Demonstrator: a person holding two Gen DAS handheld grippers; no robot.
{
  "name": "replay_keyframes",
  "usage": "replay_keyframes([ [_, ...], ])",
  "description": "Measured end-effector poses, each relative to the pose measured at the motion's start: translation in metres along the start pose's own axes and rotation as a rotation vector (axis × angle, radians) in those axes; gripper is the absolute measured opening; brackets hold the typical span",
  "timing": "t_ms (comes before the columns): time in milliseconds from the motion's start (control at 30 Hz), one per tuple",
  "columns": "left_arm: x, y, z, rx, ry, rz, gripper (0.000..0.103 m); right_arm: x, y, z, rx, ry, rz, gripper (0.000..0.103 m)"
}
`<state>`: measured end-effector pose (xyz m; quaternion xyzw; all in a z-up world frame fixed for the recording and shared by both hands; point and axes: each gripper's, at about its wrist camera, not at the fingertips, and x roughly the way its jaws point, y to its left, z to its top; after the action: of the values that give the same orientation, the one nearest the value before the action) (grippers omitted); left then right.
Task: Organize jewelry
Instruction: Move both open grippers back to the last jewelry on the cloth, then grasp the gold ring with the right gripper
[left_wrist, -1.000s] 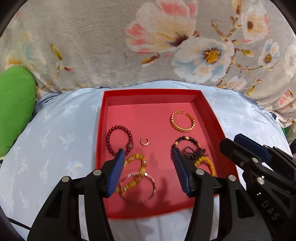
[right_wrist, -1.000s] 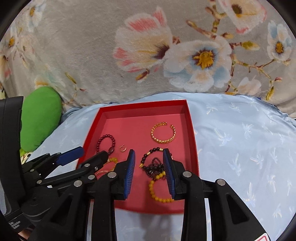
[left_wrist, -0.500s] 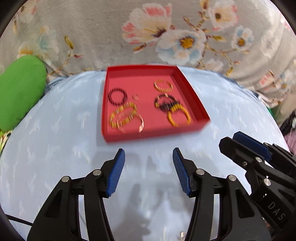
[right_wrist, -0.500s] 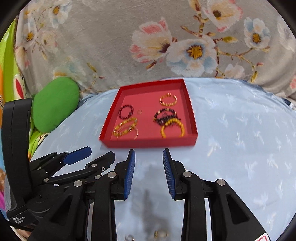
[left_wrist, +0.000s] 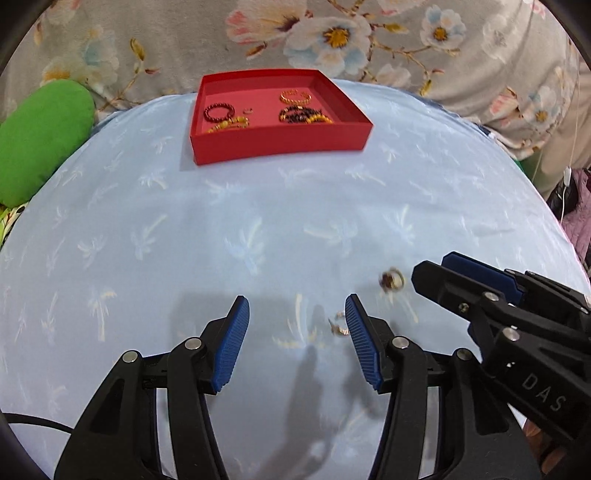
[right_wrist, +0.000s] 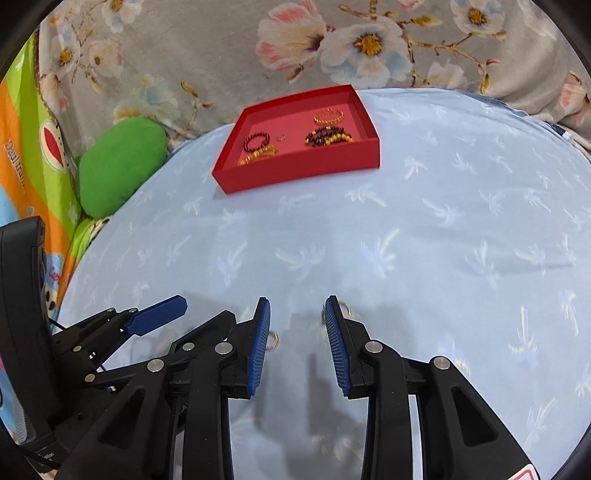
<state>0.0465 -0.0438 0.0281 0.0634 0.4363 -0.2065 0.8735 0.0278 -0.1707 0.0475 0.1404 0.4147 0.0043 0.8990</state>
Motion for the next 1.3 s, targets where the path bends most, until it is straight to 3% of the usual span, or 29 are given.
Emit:
replay_keyframes([
  [300, 0.007, 0.010, -0.030, -0.058, 0.034, 0.013, 0.052, 0.014, -0.010, -0.025, 0.001, 0.028, -0.061, 0.031],
  [800, 0.012, 0.028, -0.030, -0.109, 0.046, 0.016, 0.052, 0.053, -0.013, -0.013, -0.007, 0.057, -0.092, 0.031],
  [900, 0.013, 0.028, -0.030, -0.109, 0.047, 0.016, 0.052, 0.056, -0.013, -0.012, -0.015, 0.051, -0.103, 0.025],
  [1067, 0.013, 0.026, -0.029, -0.105, 0.044, 0.007, 0.052, 0.056, -0.016, -0.013, -0.012, 0.050, -0.116, 0.006],
  [1300, 0.013, 0.015, -0.026, -0.088, 0.041, -0.014, 0.052, 0.049, -0.026, -0.014, 0.012, 0.046, -0.116, 0.001],
])
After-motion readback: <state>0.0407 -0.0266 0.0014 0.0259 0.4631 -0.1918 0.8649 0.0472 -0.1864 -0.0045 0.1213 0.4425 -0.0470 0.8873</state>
